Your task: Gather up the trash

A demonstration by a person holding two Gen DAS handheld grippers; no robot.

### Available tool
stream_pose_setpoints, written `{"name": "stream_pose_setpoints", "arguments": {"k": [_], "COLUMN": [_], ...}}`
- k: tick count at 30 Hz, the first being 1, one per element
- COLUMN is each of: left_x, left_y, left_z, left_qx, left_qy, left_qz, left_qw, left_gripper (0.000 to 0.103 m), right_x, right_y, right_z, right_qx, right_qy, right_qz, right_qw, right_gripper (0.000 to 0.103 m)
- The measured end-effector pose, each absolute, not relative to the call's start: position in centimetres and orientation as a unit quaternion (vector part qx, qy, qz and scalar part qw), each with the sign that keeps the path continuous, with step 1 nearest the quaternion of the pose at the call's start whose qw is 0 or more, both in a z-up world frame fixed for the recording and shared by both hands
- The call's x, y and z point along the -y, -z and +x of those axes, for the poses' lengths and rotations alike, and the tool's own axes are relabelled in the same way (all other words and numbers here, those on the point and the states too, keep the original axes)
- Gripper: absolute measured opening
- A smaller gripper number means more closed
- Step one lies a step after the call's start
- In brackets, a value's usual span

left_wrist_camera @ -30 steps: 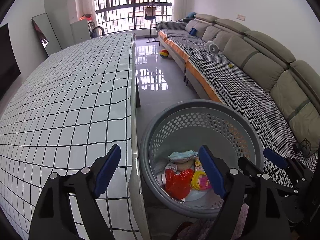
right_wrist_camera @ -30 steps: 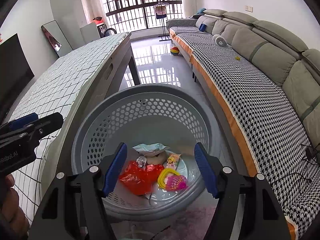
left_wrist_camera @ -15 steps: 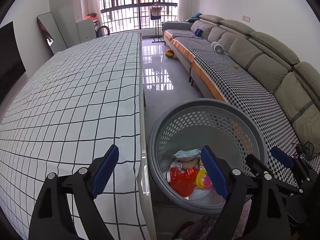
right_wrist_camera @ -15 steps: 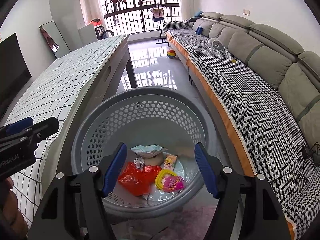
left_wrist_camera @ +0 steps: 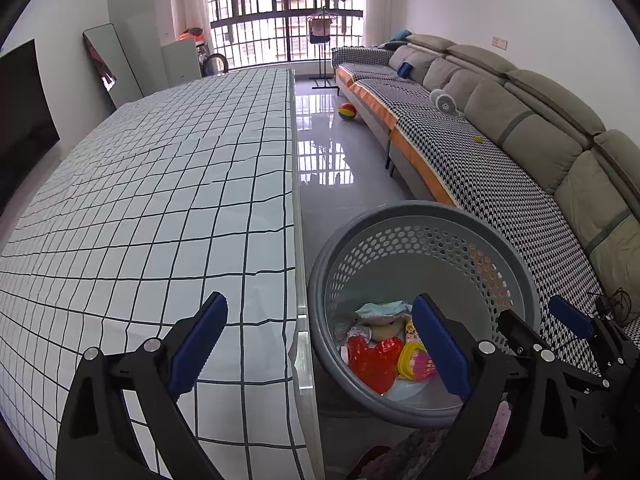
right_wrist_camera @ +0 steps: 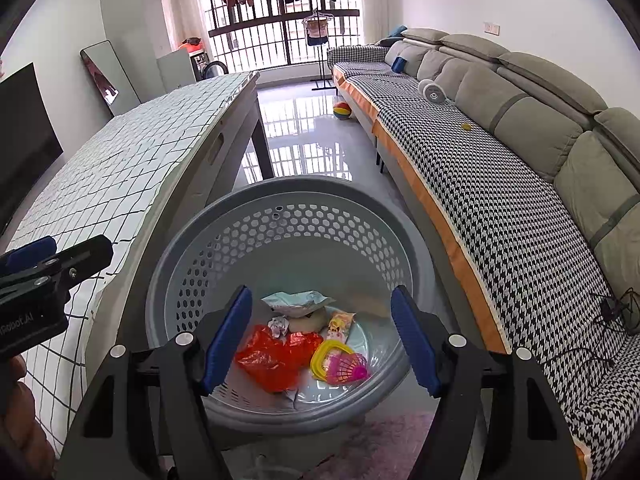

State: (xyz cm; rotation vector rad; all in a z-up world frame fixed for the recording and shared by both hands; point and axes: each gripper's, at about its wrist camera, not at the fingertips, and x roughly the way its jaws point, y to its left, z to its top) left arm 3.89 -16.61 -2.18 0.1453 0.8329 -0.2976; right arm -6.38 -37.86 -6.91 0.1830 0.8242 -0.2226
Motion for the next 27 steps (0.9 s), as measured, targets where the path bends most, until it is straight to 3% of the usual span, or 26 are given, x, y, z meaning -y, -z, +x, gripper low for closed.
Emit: {"name": "stream_pose_setpoints", "arguments": {"k": [27], "left_x": [16.6], "left_y": [2.73], "left_z": [4.49], "left_qx": [-0.401], "left_qy": [0.129], "left_qz": [0.078], "left_qw": [0.904], "left_gripper": [0.096], "right_x": [37.33], "right_y": [6.73], "right_z": [-6.35], "right_qx": [-0.394], "right_qy": [0.114], "right_qz": [0.08], "right_qw": [0.909], "right_gripper": [0.069]}}
